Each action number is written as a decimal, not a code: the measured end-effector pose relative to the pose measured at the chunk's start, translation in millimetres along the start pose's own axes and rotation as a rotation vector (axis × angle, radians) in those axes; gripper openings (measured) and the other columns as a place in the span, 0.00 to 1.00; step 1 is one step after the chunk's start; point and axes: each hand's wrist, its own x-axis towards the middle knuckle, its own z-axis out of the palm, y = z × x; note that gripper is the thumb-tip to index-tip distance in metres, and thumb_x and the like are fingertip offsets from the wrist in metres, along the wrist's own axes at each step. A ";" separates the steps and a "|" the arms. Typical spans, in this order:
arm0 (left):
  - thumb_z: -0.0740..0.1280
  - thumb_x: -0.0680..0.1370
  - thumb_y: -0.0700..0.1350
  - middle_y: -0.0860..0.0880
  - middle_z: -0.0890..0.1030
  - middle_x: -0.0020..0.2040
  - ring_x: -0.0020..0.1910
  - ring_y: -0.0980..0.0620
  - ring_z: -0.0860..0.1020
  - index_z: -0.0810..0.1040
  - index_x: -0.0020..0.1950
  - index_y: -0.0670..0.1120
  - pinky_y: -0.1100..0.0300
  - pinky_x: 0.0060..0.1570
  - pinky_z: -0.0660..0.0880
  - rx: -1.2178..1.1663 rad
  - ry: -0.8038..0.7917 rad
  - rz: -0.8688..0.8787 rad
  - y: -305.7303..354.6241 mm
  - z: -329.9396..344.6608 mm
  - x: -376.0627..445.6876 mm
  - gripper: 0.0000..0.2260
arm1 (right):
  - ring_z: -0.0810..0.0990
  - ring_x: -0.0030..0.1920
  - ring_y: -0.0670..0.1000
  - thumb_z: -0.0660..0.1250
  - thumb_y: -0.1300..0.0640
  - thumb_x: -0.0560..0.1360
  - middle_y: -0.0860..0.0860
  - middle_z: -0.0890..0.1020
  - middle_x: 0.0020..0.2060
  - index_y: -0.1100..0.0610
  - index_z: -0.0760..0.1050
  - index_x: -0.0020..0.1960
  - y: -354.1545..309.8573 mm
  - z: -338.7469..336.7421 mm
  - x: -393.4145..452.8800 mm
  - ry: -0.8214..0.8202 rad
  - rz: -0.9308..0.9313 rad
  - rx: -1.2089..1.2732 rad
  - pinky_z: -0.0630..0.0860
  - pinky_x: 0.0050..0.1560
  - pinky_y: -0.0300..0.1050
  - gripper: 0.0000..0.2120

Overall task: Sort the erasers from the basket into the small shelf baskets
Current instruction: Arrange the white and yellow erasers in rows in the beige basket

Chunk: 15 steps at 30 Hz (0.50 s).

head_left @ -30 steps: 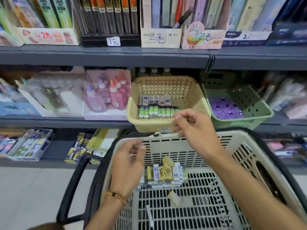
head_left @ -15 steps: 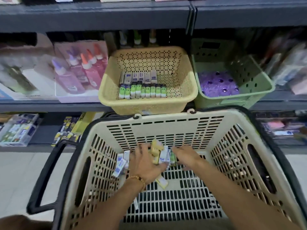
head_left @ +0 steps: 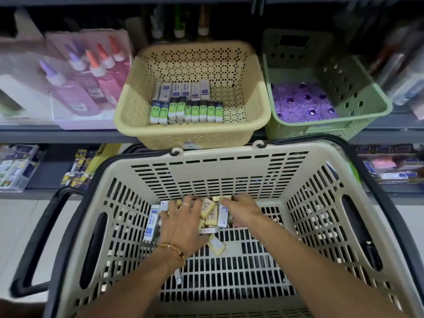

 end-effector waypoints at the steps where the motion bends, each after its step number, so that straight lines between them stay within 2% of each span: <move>1: 0.69 0.64 0.64 0.51 0.65 0.67 0.58 0.41 0.67 0.61 0.65 0.55 0.42 0.53 0.72 0.002 0.003 0.014 -0.6 -0.8 0.9 0.34 | 0.83 0.48 0.54 0.69 0.51 0.76 0.56 0.84 0.48 0.61 0.78 0.53 -0.7 2.1 1.7 0.010 -0.003 -0.014 0.81 0.52 0.54 0.13; 3: 0.70 0.66 0.60 0.51 0.67 0.67 0.59 0.41 0.68 0.61 0.65 0.55 0.42 0.54 0.73 -0.006 -0.005 0.031 -2.0 -4.6 4.0 0.32 | 0.83 0.49 0.56 0.71 0.57 0.74 0.57 0.84 0.48 0.62 0.80 0.52 0.3 4.7 4.0 0.003 -0.001 -0.043 0.81 0.52 0.53 0.10; 7: 0.68 0.67 0.58 0.53 0.71 0.60 0.58 0.44 0.70 0.62 0.64 0.57 0.47 0.54 0.75 -0.158 -0.025 0.011 -10.8 -18.0 8.5 0.28 | 0.83 0.44 0.50 0.75 0.63 0.71 0.53 0.85 0.45 0.56 0.81 0.45 5.7 5.2 7.2 -0.012 0.003 -0.032 0.76 0.41 0.42 0.05; 9: 0.69 0.66 0.57 0.55 0.72 0.54 0.55 0.47 0.72 0.64 0.62 0.58 0.52 0.53 0.75 -0.291 -0.032 -0.011 -14.5 -25.5 6.1 0.27 | 0.83 0.44 0.50 0.76 0.63 0.69 0.53 0.84 0.44 0.58 0.80 0.44 4.2 7.7 8.0 0.003 -0.018 -0.048 0.79 0.43 0.44 0.06; 12: 0.74 0.64 0.55 0.58 0.74 0.47 0.45 0.53 0.77 0.68 0.57 0.60 0.56 0.45 0.78 -0.579 -0.032 -0.102 -21.0 -38.1 -1.1 0.25 | 0.83 0.49 0.52 0.76 0.62 0.70 0.54 0.83 0.47 0.59 0.78 0.50 -1.1 9.3 3.7 -0.024 -0.047 -0.090 0.81 0.53 0.51 0.11; 14: 0.76 0.64 0.53 0.55 0.78 0.43 0.39 0.56 0.78 0.71 0.55 0.59 0.59 0.38 0.79 -0.708 -0.043 -0.152 -26.2 -46.2 -4.2 0.23 | 0.83 0.50 0.52 0.75 0.62 0.71 0.54 0.83 0.49 0.58 0.76 0.51 -3.7 4.3 0.0 -0.085 -0.053 -0.112 0.81 0.54 0.49 0.11; 15: 0.77 0.64 0.51 0.54 0.79 0.41 0.36 0.56 0.78 0.72 0.55 0.57 0.61 0.34 0.77 -0.753 -0.047 -0.173 -27.8 -49.9 -5.2 0.23 | 0.83 0.49 0.51 0.73 0.63 0.73 0.54 0.83 0.49 0.59 0.75 0.51 -5.4 0.0 -2.6 -0.119 -0.052 -0.098 0.81 0.50 0.45 0.10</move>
